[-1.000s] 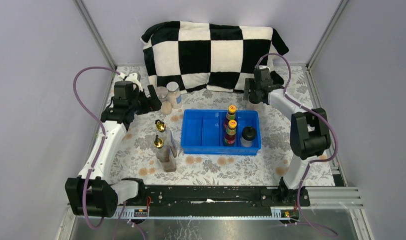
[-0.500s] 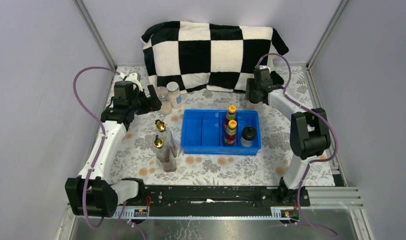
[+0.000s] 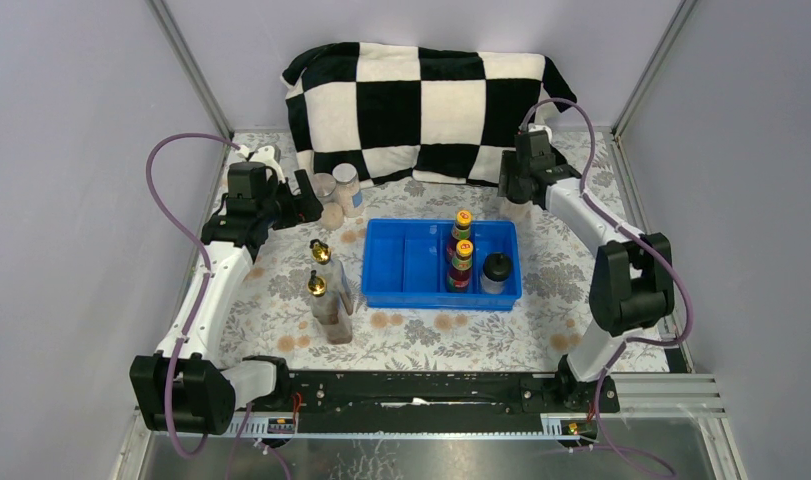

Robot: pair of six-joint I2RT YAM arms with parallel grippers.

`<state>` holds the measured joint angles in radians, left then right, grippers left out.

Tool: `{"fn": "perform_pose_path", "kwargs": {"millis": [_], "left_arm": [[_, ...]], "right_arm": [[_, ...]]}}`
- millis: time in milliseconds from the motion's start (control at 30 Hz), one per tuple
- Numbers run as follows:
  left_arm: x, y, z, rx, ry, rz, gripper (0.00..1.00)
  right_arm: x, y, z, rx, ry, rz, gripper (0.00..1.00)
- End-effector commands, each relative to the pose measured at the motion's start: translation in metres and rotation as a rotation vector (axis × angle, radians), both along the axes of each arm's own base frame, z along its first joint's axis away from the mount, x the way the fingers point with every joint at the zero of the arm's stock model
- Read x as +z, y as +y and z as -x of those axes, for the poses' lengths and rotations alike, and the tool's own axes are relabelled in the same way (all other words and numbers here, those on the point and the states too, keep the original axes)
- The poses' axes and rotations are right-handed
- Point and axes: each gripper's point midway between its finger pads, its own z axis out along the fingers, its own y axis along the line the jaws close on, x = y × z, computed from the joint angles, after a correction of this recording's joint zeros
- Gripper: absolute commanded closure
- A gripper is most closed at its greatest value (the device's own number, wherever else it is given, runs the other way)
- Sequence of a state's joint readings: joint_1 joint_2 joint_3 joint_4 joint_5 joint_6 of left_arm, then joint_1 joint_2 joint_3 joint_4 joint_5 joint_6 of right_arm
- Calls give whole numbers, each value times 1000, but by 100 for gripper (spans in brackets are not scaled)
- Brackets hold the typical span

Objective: Organize the condiment bottles
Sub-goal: Pick up the bottle from the center of the board.

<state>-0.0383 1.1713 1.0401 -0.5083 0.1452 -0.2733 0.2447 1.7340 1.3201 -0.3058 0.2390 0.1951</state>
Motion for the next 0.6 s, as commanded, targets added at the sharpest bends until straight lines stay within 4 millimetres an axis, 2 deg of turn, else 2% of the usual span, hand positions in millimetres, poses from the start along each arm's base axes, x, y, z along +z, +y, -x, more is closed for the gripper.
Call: {"fn": "perform_pose_path", "kwargs": {"millis": [0,333,567], "left_arm": [[5,3,-6,2,-42,-9,1],[3,2,-6,-2,-37,-6,1],[4,2,-6,-2,-39,-6,1]], "right_arm": [[77,-3,-9,-22,-170,-5,42],[117,-2,19,3,-199,-35,43],[123,7,42,39,-186,-55,43]]}}
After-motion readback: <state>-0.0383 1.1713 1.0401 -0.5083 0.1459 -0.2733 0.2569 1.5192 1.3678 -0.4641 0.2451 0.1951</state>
